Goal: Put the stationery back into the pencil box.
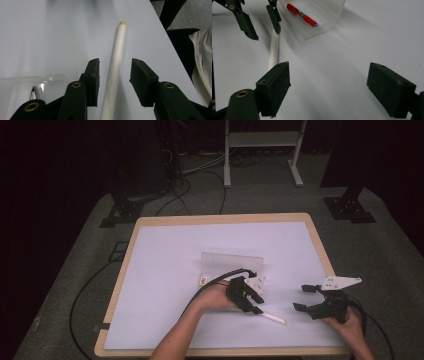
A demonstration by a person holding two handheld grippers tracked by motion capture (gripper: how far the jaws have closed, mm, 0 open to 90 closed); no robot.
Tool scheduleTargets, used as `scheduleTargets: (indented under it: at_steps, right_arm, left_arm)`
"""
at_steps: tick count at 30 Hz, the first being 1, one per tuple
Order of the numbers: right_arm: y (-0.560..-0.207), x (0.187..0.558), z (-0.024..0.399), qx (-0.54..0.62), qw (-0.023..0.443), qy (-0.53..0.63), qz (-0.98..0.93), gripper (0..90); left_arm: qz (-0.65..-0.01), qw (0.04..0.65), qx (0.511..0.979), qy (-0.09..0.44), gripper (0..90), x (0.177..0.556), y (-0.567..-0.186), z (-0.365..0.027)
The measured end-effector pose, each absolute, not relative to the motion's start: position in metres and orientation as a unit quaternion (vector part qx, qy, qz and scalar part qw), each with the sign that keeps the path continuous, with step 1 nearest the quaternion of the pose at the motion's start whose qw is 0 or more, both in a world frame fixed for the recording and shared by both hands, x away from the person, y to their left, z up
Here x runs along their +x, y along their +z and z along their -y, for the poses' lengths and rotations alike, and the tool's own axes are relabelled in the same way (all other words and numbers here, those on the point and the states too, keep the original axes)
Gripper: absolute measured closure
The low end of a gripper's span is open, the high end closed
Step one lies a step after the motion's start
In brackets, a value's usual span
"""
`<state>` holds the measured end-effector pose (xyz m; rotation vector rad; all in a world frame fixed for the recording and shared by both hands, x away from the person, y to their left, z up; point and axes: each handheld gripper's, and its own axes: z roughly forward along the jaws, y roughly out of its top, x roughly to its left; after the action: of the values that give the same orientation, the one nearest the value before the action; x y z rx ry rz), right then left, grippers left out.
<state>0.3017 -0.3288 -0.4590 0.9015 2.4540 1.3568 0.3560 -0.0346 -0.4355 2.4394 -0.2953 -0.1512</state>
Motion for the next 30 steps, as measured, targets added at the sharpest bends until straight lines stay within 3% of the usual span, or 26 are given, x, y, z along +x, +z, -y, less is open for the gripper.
scheduleTargets:
  at_steps: [30]
  right_arm:
    - [-0.458, 0.302, 0.329, 0.303, 0.095, 0.461, -0.828, 17.8]
  left_arm:
    - [0.127, 0.305, 0.940, -0.083, 74.2, 0.356, -0.455, 0.048]
